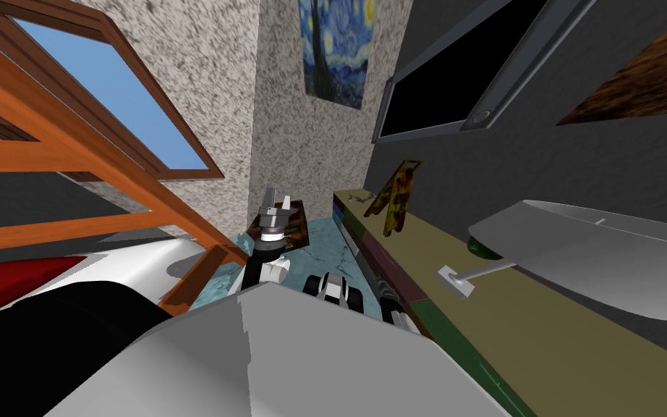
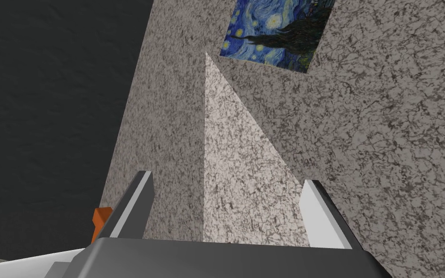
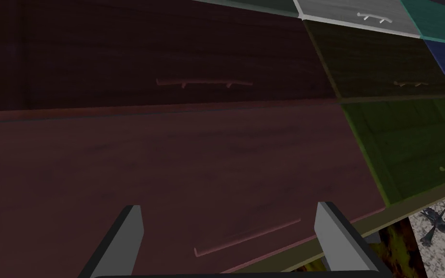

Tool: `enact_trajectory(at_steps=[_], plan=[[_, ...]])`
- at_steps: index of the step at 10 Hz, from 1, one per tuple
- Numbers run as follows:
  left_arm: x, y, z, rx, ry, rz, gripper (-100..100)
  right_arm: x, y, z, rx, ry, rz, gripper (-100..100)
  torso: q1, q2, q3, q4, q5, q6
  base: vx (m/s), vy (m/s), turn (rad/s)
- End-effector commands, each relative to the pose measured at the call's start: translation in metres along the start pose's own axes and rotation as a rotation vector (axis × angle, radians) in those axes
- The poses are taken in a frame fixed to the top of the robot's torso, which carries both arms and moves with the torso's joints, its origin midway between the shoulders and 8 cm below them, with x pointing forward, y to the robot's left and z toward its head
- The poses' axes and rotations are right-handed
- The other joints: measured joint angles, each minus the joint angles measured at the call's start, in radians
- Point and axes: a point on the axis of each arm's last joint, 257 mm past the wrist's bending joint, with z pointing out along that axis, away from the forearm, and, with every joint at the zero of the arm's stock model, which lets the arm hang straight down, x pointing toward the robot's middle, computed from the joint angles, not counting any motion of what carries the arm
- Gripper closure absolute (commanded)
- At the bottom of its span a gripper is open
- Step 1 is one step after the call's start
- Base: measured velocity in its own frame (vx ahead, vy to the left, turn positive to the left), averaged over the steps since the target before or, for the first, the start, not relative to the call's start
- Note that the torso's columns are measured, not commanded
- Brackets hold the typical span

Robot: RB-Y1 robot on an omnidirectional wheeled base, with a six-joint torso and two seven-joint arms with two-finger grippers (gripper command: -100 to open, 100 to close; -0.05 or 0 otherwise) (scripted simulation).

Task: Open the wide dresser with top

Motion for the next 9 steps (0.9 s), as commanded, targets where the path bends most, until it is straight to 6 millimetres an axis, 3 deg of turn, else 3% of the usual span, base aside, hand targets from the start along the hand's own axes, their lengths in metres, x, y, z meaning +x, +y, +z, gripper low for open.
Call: enact_trajectory(at_steps=[1, 4, 5, 6, 9], plan=[[0.000, 0.000, 0.000, 0.000, 0.000, 0.000, 0, 0.013, -0.029, 0.002, 0.091, 0.015, -0.086, -100, -0.002, 0.002, 0.001, 0.000, 0.000, 0.000, 0.071, 0.043, 0.053], [0.000, 0.000, 0.000, 0.000, 0.000, 0.000, 0, 0.023, -0.061, 0.000, 0.190, 0.026, -0.161, -100, 0.001, -0.002, -0.001, -0.001, 0.000, 0.000, 0.100, 0.067, 0.041], [0.000, 0.000, 0.000, 0.000, 0.000, 0.000, 0, 0.022, -0.064, 0.000, 0.201, 0.026, -0.161, -100, 0.000, -0.001, -0.001, 0.000, 0.000, 0.000, 0.045, 0.028, -0.007], [0.000, 0.000, 0.000, 0.000, 0.000, 0.000, 0, 0.031, -0.084, -0.002, 0.254, 0.034, -0.235, -100, -0.002, 0.003, 0.002, 0.001, -0.001, 0.000, 0.062, 0.038, 0.062], [0.000, 0.000, 0.000, 0.000, 0.000, 0.000, 0, 0.034, -0.114, -0.008, 0.354, 0.037, -0.309, -100, 0.001, -0.001, 0.000, 0.000, 0.000, 0.000, 0.073, 0.044, 0.043]])
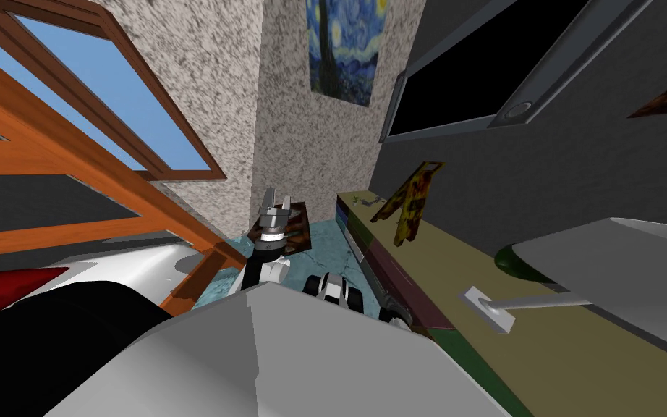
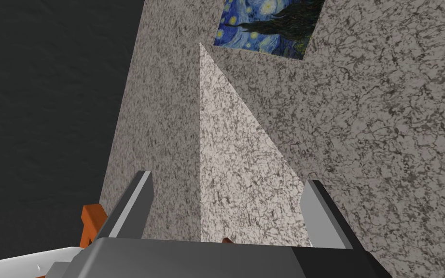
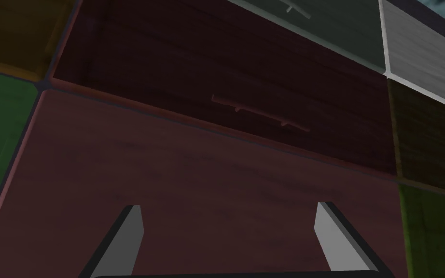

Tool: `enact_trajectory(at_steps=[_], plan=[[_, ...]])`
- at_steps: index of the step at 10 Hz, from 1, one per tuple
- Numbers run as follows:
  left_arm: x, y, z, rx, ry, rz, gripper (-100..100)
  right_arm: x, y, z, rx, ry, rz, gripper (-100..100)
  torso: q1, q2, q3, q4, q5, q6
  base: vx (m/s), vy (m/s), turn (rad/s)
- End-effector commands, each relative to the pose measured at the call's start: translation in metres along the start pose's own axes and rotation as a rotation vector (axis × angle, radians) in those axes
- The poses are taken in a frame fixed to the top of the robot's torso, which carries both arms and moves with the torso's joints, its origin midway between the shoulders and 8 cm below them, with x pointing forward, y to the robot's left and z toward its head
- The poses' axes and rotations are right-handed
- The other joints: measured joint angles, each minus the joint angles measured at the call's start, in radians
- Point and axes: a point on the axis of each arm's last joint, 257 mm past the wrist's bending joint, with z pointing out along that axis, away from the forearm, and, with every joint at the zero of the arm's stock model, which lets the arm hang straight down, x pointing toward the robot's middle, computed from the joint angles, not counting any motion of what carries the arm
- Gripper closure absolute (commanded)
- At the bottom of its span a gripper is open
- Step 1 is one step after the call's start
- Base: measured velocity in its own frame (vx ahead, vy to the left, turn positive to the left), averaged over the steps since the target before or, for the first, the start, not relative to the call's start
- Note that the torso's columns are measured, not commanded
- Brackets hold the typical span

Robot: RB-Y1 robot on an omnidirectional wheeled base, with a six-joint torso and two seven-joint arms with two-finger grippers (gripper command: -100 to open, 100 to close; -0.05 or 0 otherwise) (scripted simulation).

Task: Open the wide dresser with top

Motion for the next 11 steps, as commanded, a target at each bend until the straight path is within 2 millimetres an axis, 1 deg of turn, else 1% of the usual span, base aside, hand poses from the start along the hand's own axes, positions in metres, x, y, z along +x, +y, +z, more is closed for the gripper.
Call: enact_trajectory(at_steps=[1, 2, 3, 4, 5, 6, 9, 10, 11], plan=[[0.000, 0.000, 0.000, 0.000, 0.000, 0.000, 0, 0.021, -0.034, 0.004, 0.106, 0.012, -0.106, -100, 0.000, 0.001, 0.000, 0.000, 0.000, 0.000, 0.096, 0.036, 0.071], [0.000, 0.000, 0.000, 0.000, 0.000, 0.000, 0, 0.019, -0.041, 0.003, 0.132, 0.006, -0.117, -100, -0.001, 0.000, 0.000, 0.000, 0.000, 0.000, 0.099, 0.031, 0.032], [0.000, 0.000, 0.000, 0.000, 0.000, 0.000, 0, 0.027, -0.054, 0.003, 0.175, 0.007, -0.178, -100, -0.001, 0.000, 0.000, 0.000, 0.000, 0.000, 0.097, 0.037, 0.061], [0.000, 0.000, 0.000, 0.000, 0.000, 0.000, 0, 0.026, -0.061, 0.002, 0.201, 0.003, -0.187, -100, -0.001, 0.001, 0.000, 0.000, 0.000, 0.000, 0.069, 0.031, 0.037], [0.000, 0.000, 0.000, 0.000, 0.000, 0.000, 0, 0.032, -0.074, 0.002, 0.241, 0.002, -0.252, -100, -0.001, 0.003, 0.001, 0.001, 0.000, 0.000, 0.075, 0.026, 0.066], [0.000, 0.000, 0.000, 0.000, 0.000, 0.000, 0, 0.030, -0.080, 0.000, 0.265, -0.002, -0.254, -100, -0.001, 0.002, 0.001, 0.001, 0.000, 0.000, 0.062, 0.024, 0.040], [0.000, 0.000, 0.000, 0.000, 0.000, 0.000, 0, 0.033, -0.106, -0.006, 0.365, -0.023, -0.378, -100, -0.001, 0.002, 0.001, 0.000, 0.000, 0.000, 0.059, 0.019, 0.053], [0.000, 0.000, 0.000, 0.000, 0.000, 0.000, 0, 0.035, -0.111, -0.007, 0.382, -0.019, -0.384, -100, -0.001, 0.001, 0.000, 0.000, 0.000, 0.000, 0.062, 0.011, 0.044], [0.000, 0.000, 0.000, 0.000, 0.000, 0.000, 0, 0.032, -0.120, -0.011, 0.422, -0.036, -0.437, -100, -0.001, 0.001, 0.000, 0.000, 0.000, 0.000, 0.078, 0.010, 0.079]])
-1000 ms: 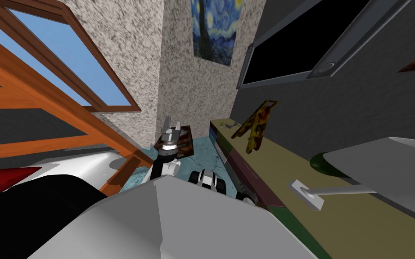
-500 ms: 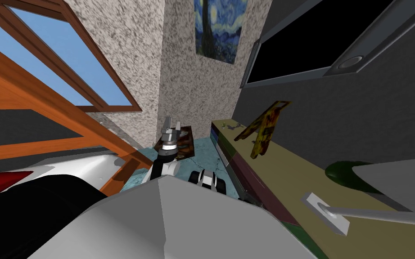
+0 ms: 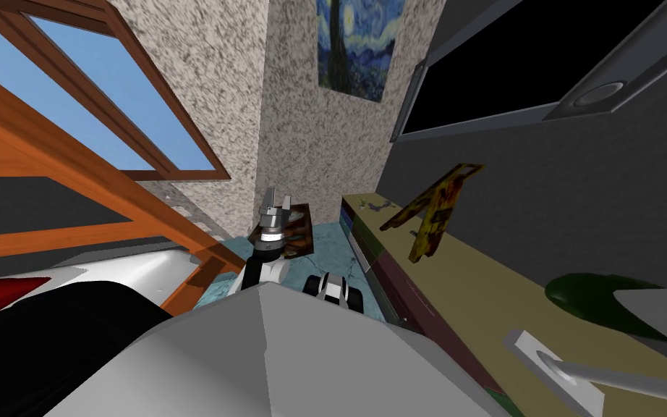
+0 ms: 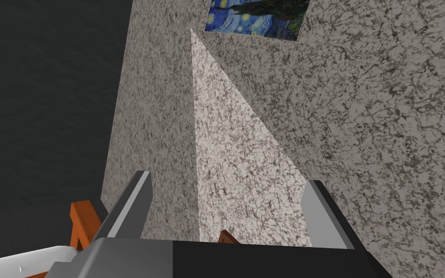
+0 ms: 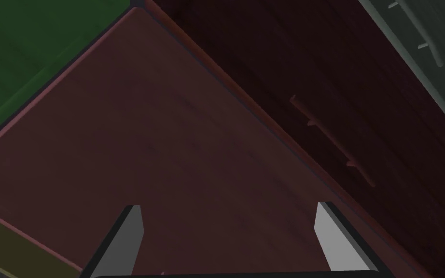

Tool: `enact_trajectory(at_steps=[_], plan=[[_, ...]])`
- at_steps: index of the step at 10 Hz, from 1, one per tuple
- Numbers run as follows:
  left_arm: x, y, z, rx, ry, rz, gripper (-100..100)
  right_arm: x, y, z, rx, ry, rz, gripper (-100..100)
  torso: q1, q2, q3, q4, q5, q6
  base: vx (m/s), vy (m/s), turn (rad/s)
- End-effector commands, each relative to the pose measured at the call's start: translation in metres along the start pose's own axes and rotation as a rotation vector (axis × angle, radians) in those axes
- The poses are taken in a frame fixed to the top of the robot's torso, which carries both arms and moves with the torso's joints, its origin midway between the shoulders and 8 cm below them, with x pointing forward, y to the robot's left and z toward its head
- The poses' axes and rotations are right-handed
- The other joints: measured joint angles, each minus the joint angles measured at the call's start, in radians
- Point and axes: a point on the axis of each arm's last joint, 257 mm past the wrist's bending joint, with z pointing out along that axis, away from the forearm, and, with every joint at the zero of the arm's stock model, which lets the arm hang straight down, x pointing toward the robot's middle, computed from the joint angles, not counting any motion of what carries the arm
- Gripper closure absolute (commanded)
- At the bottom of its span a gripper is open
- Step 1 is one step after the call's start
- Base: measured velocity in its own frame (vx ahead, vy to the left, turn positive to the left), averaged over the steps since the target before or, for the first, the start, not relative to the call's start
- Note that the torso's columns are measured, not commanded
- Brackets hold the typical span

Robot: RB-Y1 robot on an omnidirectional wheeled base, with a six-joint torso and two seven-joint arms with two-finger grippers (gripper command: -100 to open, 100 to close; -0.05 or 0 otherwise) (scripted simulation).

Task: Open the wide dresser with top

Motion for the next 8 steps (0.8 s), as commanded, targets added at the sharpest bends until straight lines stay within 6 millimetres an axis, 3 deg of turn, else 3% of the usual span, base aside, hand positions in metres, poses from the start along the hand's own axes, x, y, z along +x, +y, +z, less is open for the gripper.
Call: enact_trajectory(at_steps=[1, 8], plan=[[0.000, 0.000, 0.000, 0.000, 0.000, 0.000, 0, 0.006, -0.017, 0.002, 0.070, -0.012, -0.072, -100, 0.000, -0.001, 0.000, 0.000, 0.000, 0.000, 0.060, 0.004, 0.033], [0.000, 0.000, 0.000, 0.000, 0.000, 0.000, 0, 0.010, -0.061, -0.008, 0.274, -0.094, -0.313, -100, 0.000, 0.000, 0.000, 0.000, 0.000, 0.000, 0.057, 0.003, 0.064]])
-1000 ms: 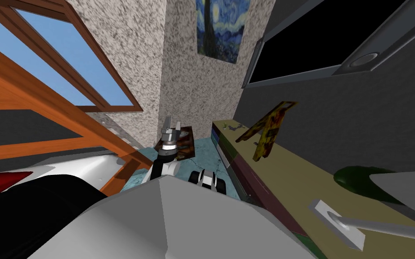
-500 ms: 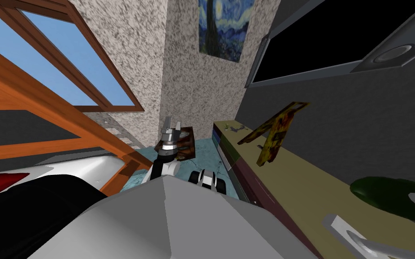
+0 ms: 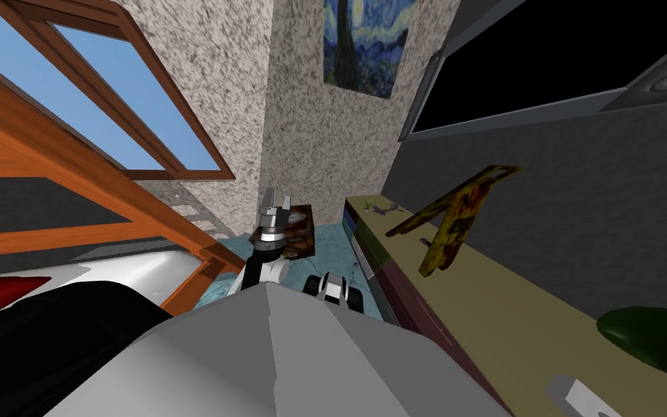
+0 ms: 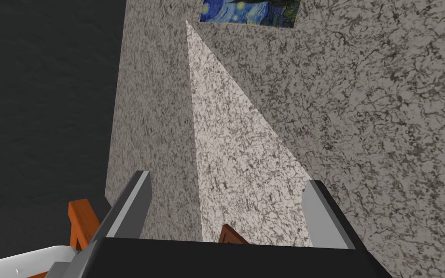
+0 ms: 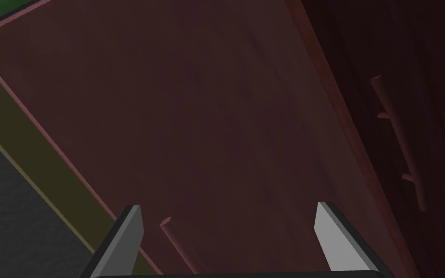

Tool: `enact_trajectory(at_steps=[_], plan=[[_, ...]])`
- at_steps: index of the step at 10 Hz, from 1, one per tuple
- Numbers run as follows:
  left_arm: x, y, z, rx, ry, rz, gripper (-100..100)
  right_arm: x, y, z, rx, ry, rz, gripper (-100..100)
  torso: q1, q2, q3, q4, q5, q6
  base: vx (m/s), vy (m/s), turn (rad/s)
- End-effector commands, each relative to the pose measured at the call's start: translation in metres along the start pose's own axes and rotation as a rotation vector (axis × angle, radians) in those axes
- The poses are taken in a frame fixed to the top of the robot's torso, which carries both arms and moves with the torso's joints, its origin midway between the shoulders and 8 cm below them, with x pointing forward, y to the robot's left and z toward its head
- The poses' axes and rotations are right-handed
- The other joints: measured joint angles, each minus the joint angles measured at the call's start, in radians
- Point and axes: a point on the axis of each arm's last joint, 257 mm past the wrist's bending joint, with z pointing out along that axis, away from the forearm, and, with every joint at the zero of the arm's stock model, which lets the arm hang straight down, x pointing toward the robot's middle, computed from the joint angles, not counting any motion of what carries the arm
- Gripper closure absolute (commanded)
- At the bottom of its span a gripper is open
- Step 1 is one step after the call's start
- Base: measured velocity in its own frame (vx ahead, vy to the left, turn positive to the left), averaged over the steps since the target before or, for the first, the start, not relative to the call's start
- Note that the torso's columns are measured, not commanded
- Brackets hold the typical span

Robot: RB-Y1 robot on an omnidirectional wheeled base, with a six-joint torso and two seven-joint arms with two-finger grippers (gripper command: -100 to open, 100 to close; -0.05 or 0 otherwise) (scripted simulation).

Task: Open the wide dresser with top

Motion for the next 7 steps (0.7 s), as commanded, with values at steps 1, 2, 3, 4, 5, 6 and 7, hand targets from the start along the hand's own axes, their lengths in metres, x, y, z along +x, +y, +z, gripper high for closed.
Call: enact_trajectory(at_steps=[1, 2, 3, 4, 5, 6, 7], plan=[[0.000, 0.000, 0.000, 0.000, 0.000, 0.000, 0, 0.002, -0.014, -0.002, 0.064, -0.026, -0.069, -100, 0.000, 0.000, 0.000, 0.000, 0.000, 0.000, 0.051, -0.009, 0.026], [0.000, 0.000, 0.000, 0.000, 0.000, 0.000, 0, 0.003, -0.021, -0.003, 0.098, -0.044, -0.108, -100, -0.001, 0.001, 0.000, 0.000, 0.000, 0.000, 0.041, -0.015, 0.042], [0.000, 0.000, 0.000, 0.000, 0.000, 0.000, 0, 0.002, -0.027, -0.005, 0.127, -0.062, -0.142, -100, -0.001, 0.001, 0.001, 0.000, 0.000, 0.000, 0.047, -0.014, 0.087], [0.000, 0.000, 0.000, 0.000, 0.000, 0.000, 0, 0.002, -0.032, -0.007, 0.154, -0.078, -0.174, -100, 0.000, 0.001, 0.000, 0.000, 0.000, 0.000, 0.057, -0.012, 0.067], [0.000, 0.000, 0.000, 0.000, 0.000, 0.000, 0, 0.001, -0.038, -0.009, 0.179, -0.094, -0.201, -100, 0.000, 0.000, 0.000, 0.000, 0.000, 0.000, 0.061, -0.005, 0.056], [0.000, 0.000, 0.000, 0.000, 0.000, 0.000, 0, 0.000, -0.042, -0.011, 0.200, -0.108, -0.223, -100, 0.000, -0.001, 0.000, 0.000, 0.000, 0.000, 0.052, -0.006, 0.043], [0.000, 0.000, 0.000, 0.000, 0.000, 0.000, 0, -0.001, -0.045, -0.012, 0.216, -0.120, -0.242, -100, 0.000, 0.000, 0.000, 0.000, 0.000, 0.000, 0.047, -0.005, 0.032]])
